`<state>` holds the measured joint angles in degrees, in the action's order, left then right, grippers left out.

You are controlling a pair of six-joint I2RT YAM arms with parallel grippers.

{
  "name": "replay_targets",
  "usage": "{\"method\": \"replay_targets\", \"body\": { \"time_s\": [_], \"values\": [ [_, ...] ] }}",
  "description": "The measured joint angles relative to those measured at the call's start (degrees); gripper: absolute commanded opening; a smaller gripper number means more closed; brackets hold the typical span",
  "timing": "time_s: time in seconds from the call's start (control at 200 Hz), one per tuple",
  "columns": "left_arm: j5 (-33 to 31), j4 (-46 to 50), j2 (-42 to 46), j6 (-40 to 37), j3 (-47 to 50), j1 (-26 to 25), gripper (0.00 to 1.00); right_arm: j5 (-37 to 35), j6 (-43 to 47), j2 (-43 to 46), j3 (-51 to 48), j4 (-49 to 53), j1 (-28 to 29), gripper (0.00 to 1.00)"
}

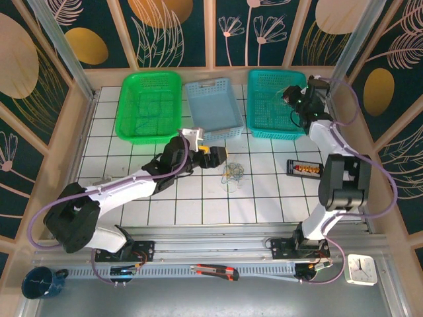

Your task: Untangle the cables

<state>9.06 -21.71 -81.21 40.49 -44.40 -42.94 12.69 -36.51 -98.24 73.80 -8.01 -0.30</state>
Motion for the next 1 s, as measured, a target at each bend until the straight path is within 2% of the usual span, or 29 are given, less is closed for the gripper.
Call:
{"method": "replay_targets", "body": {
  "time_s": [0.08, 0.18, 0.255, 0.51, 0.736, 0.841, 1.001],
  "values": [
    [0.61, -2.60, 0.39, 2.12, 2.32, 1.20, 0.99, -0.46, 0.13, -4.37, 3.85, 0.87, 0.00, 0.00],
    [0.94, -4.57, 1.55, 3.78, 5.18, 2.25, 0.99, -0.63, 0.42, -9.16, 8.61, 2.23, -0.04, 0.30],
    [0.96, -5.11, 2.32, 4.33, 5.90, 2.58, 0.99, -0.50, 1.51, -11.80, 11.87, 3.54, -0.11, 0.43],
    [-0.33, -5.46, 3.34, 4.85, 5.90, 2.89, 0.99, 1.09, 2.10, -11.13, 12.98, 5.31, -0.15, 0.45],
    [-3.61, -5.03, 3.19, 6.58, 5.90, 3.28, 0.99, 3.50, 1.95, 0.92, 1.97, 3.78, 0.96, 0.49],
    [-3.80, -4.96, 2.43, 7.06, 5.90, 3.43, 0.99, 3.91, 2.19, 6.60, -2.64, 2.93, 4.13, 0.50],
    [-3.52, -5.05, 1.97, 7.26, 6.56, 3.48, 0.99, 3.82, 3.93, 12.87, -10.05, 2.19, 12.20, 0.53]
  ]
}}
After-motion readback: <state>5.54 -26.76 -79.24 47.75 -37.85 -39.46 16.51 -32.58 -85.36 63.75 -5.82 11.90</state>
